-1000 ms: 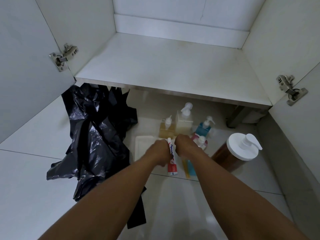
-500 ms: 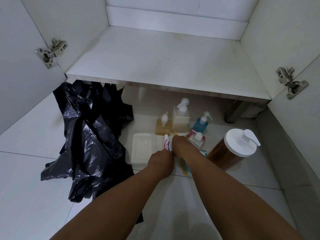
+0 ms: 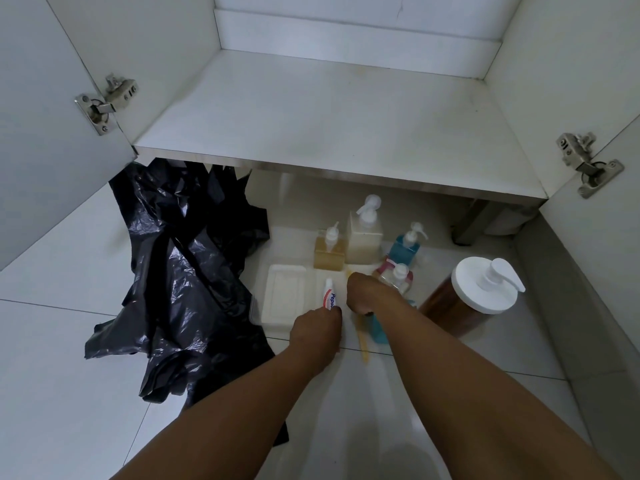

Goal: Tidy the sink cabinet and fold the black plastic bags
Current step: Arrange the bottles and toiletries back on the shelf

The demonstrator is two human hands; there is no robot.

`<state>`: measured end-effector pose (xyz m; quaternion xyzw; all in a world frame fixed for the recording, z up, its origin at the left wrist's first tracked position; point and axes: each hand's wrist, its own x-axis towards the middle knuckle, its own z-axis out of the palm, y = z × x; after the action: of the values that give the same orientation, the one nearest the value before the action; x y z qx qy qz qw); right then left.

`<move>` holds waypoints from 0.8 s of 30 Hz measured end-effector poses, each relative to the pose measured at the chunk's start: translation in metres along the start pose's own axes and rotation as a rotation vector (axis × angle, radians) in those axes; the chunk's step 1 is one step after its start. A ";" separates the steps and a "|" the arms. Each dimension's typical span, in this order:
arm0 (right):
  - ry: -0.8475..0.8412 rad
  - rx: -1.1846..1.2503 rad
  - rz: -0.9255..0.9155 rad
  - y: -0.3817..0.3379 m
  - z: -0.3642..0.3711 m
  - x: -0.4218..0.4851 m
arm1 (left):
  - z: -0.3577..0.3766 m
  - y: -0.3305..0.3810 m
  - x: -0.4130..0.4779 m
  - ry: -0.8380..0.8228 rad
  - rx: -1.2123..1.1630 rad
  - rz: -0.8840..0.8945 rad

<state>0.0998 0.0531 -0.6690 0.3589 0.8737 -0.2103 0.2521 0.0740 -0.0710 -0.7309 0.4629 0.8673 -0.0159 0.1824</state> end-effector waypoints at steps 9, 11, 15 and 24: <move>0.283 0.020 -0.031 -0.012 -0.021 -0.003 | 0.002 0.006 -0.011 0.071 -0.543 -0.159; 0.334 0.035 -0.022 -0.014 -0.027 -0.002 | 0.004 0.009 -0.010 0.090 -0.638 -0.180; 0.251 -0.031 0.037 -0.018 -0.031 0.000 | 0.000 0.004 -0.015 0.176 -0.795 -0.247; 0.075 -0.143 -0.016 -0.011 0.010 0.008 | -0.034 -0.046 -0.013 0.542 -0.987 -0.306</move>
<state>0.0896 0.0444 -0.6796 0.3407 0.8981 -0.1360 0.2425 0.0333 -0.1008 -0.7018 0.1801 0.8449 0.4828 0.1437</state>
